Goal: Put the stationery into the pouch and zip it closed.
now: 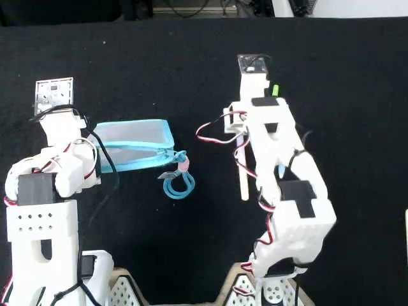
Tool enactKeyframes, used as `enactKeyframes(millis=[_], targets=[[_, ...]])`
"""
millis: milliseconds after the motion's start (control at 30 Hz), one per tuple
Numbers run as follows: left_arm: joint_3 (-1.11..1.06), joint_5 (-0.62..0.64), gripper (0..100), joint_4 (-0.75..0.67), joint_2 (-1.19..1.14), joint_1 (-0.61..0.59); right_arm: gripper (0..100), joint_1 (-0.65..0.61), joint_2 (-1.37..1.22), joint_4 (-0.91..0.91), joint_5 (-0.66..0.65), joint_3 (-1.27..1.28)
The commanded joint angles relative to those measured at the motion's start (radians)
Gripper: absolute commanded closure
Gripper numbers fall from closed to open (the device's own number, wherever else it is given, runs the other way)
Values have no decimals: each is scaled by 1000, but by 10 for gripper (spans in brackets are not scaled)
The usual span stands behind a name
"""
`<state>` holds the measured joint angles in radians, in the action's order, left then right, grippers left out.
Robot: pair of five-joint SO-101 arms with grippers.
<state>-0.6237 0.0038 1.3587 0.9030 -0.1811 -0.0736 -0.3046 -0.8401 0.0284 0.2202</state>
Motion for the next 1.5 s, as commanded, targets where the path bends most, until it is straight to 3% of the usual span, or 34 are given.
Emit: enactKeyframes(millis=[0, 233, 667, 733, 800, 867, 1233, 1367, 1467], targets=[[4, 11, 970, -8, 0, -7, 819, 11, -25, -21, 3, -96], [4, 11, 970, -8, 0, -12, 820, 11, -70, -227, 2, -280], [4, 11, 970, -8, 0, -12, 823, 11, -423, -493, 0, -714], [4, 11, 970, -8, 0, -12, 864, 15, -458, -531, 0, -769], [4, 11, 970, -8, 0, -12, 969, 17, -481, -554, 0, -814], [4, 11, 970, -8, 0, -12, 971, 17, -493, -582, 0, -837], [4, 11, 970, -8, 0, -12, 988, 9, -354, -815, -21, -803], [4, 11, 970, -8, 0, -12, 988, -34, -254, -766, -86, -596], [4, 11, 970, -8, 0, -12, 988, -57, -125, -623, -135, -351]])
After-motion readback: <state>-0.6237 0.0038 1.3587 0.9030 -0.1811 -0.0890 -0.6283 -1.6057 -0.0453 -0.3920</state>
